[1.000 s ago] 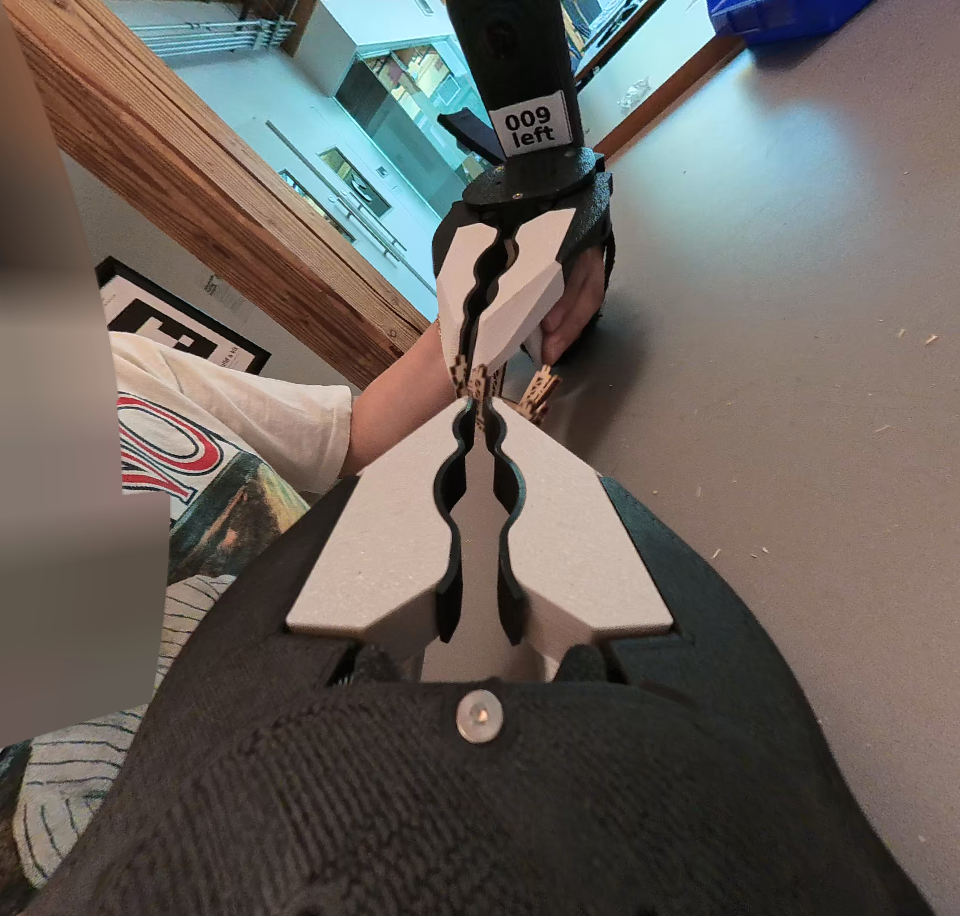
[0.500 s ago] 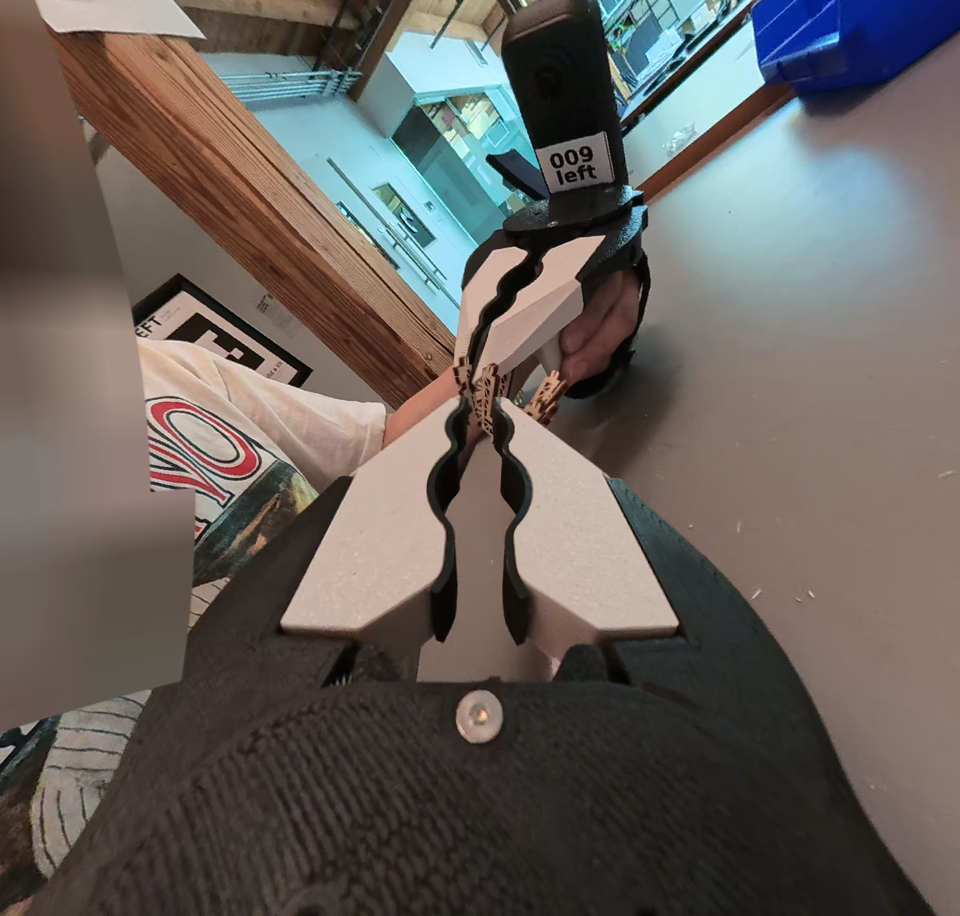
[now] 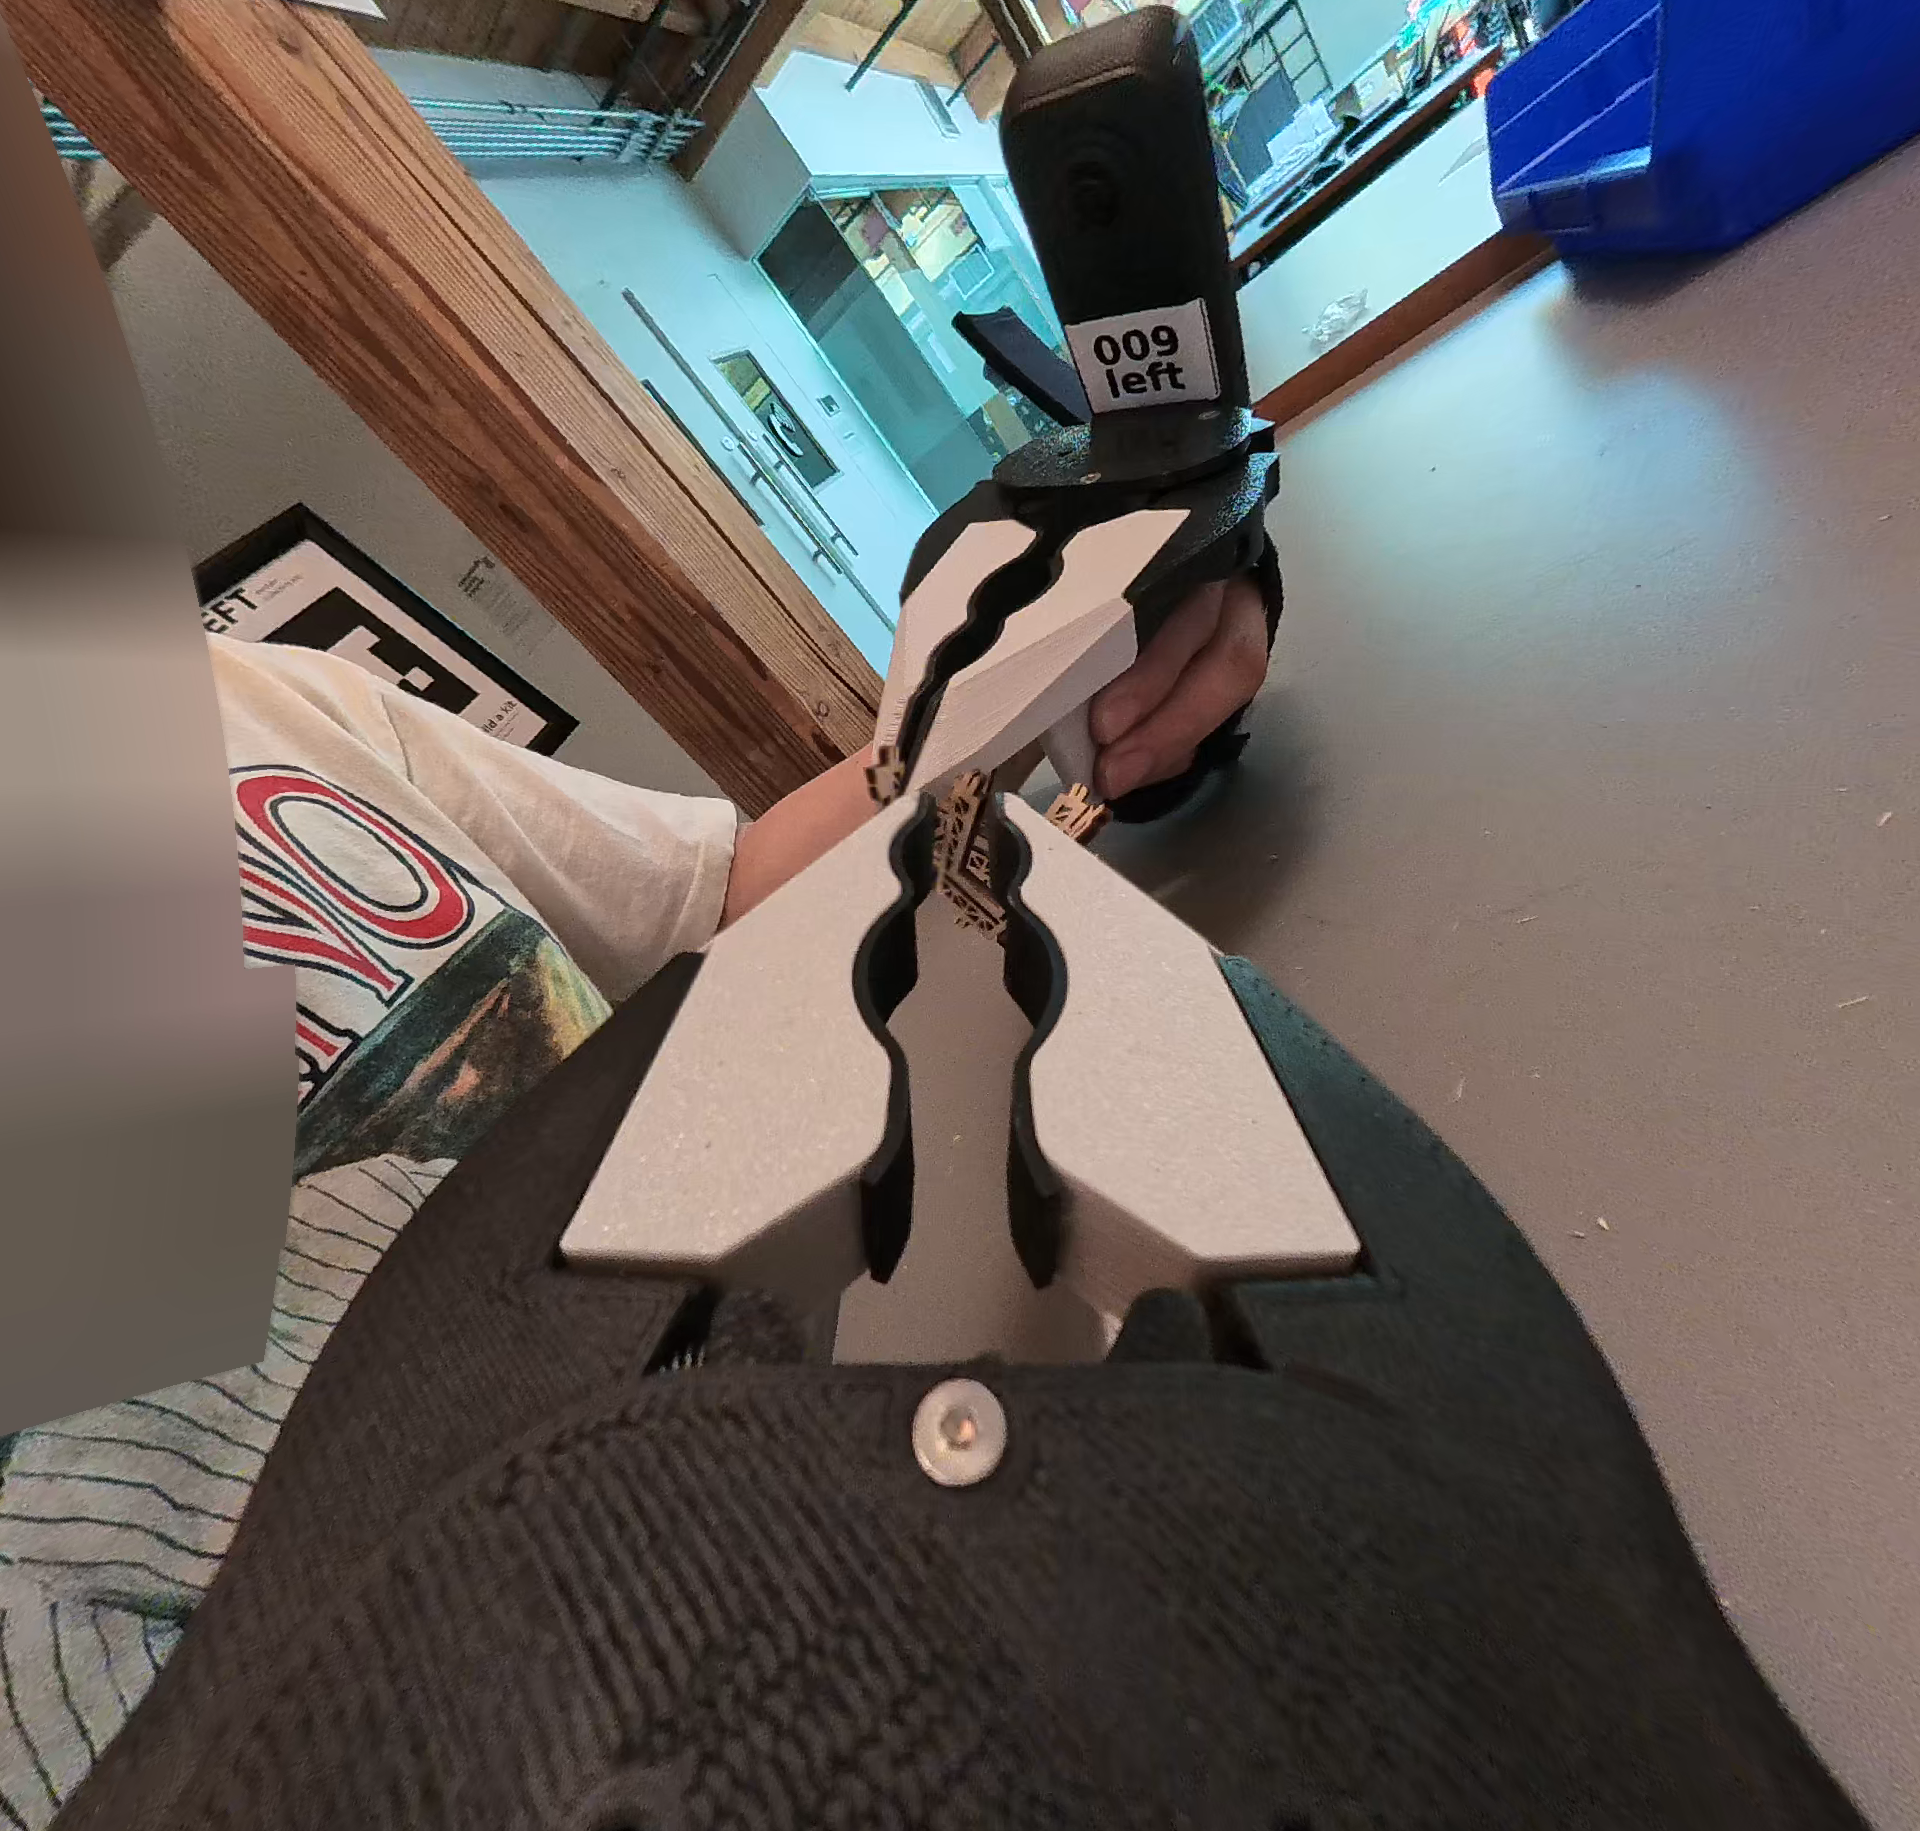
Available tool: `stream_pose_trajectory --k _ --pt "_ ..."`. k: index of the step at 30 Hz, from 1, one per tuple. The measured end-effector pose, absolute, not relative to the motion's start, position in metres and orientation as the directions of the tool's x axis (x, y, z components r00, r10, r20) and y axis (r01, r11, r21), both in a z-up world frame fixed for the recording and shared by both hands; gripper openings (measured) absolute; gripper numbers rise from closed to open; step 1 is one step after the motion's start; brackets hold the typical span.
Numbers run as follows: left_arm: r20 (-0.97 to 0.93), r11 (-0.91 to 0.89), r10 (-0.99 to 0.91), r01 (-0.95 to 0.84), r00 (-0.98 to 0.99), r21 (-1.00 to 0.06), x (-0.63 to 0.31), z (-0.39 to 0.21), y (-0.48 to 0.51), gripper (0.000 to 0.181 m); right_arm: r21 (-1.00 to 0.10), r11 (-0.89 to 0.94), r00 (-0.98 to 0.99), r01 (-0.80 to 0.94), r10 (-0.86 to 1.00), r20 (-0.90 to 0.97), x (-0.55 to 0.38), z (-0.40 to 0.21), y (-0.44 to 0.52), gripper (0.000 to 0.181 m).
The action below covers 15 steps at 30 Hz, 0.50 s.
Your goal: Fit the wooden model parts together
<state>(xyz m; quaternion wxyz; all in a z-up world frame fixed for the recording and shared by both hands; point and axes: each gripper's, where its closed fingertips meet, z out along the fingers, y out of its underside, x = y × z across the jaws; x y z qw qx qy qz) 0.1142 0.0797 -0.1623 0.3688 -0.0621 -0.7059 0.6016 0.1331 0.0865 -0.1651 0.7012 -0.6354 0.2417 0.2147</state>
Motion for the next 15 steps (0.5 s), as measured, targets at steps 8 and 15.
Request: stream_pose_trajectory --k 8,15 --pt "0.44 0.264 0.539 -0.352 -0.718 -0.898 0.1127 -0.1609 0.0802 0.0 -0.783 0.091 0.788 -0.616 0.059 -0.613 0.126 -0.1612 0.0863 0.003" --pt "0.462 0.297 0.491 -0.357 -0.738 -0.886 0.1184 -0.1675 0.0781 0.001 -0.759 0.091 0.764 -0.645 0.083 -0.64 0.1262 -0.1616 0.0845 0.002"
